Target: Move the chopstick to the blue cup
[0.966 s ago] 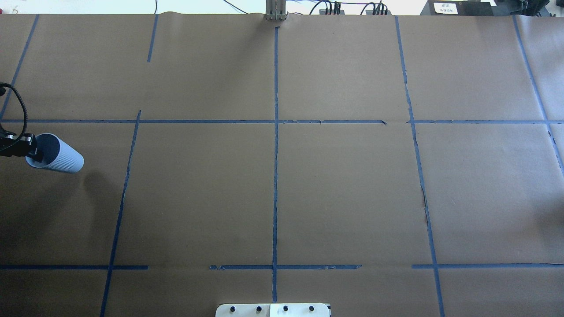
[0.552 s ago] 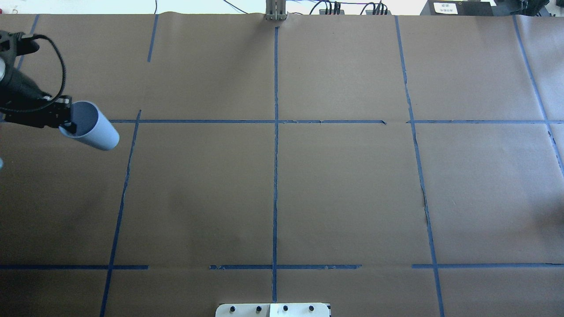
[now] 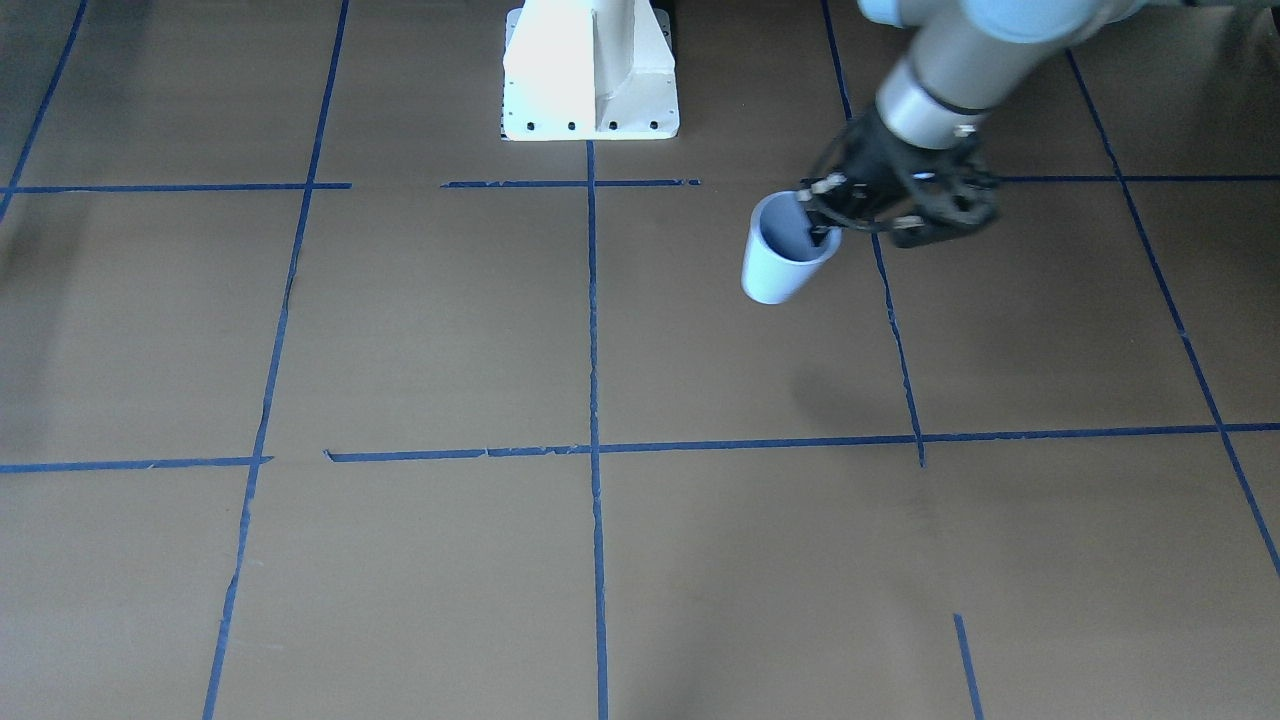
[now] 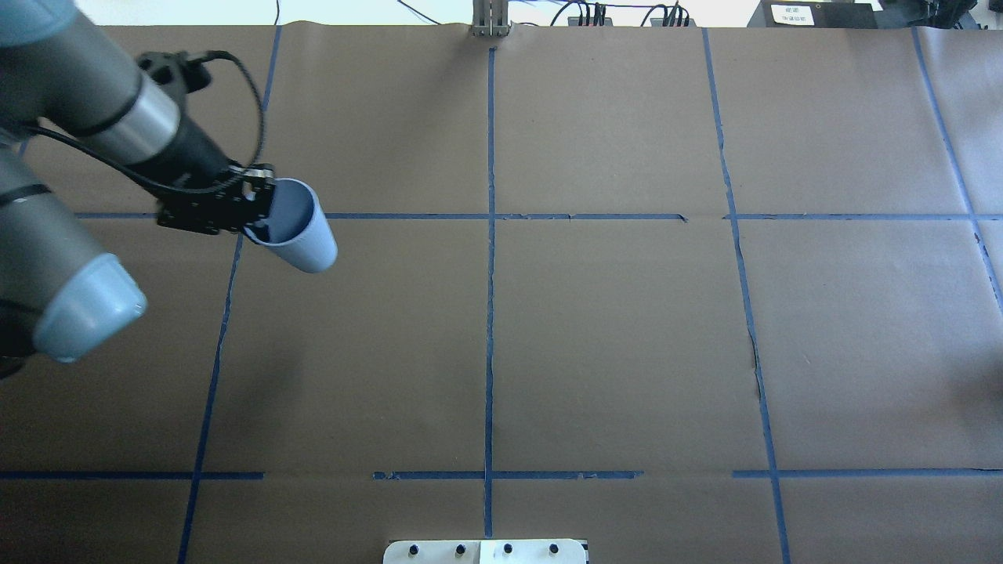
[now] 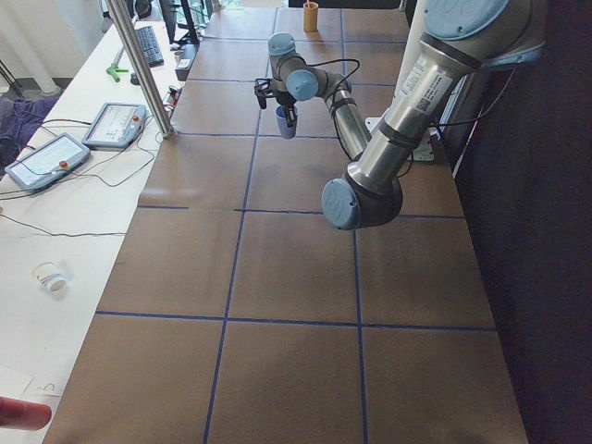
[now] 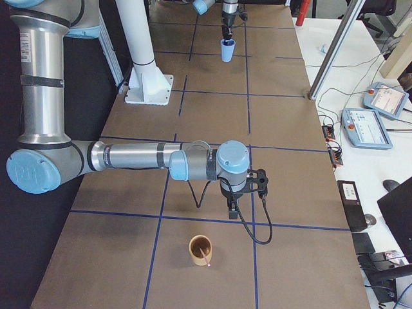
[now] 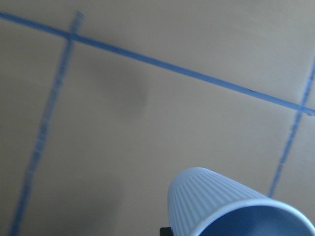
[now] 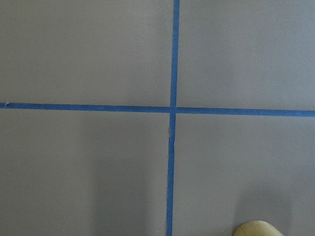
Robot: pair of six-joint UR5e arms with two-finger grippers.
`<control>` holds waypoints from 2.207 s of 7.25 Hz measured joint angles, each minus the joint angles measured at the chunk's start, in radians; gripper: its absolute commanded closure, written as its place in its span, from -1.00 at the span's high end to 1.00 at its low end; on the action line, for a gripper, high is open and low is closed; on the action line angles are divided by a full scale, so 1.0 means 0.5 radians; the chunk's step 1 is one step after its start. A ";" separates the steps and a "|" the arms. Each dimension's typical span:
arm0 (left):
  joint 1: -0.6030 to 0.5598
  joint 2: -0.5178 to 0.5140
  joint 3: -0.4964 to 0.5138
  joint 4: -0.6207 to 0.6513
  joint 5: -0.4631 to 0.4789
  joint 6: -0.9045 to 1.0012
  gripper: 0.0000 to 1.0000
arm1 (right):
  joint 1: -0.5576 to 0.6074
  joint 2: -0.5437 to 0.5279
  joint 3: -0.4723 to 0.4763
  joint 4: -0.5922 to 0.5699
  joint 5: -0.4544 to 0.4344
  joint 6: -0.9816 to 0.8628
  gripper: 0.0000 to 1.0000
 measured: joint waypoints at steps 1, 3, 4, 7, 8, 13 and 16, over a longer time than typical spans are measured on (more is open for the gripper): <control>0.097 -0.091 0.163 -0.128 0.094 -0.091 -1.00 | 0.000 0.002 0.007 0.000 0.000 0.001 1.00; 0.191 -0.193 0.438 -0.399 0.182 -0.199 -0.94 | 0.000 0.011 0.025 0.000 0.002 0.002 1.00; 0.234 -0.217 0.508 -0.444 0.209 -0.214 -0.48 | 0.000 0.015 0.027 0.000 0.003 0.002 1.00; 0.315 -0.223 0.557 -0.529 0.262 -0.217 1.00 | 0.000 0.020 0.030 0.000 0.006 0.001 1.00; 0.325 -0.220 0.554 -0.561 0.268 -0.217 1.00 | 0.000 0.021 0.030 0.000 0.006 0.001 1.00; 0.082 -0.204 0.246 -0.153 0.173 -0.032 1.00 | 0.000 0.012 0.012 -0.002 0.006 -0.018 1.00; -0.188 -0.136 0.020 0.125 0.033 0.226 1.00 | 0.053 -0.102 -0.012 0.000 -0.006 -0.158 1.00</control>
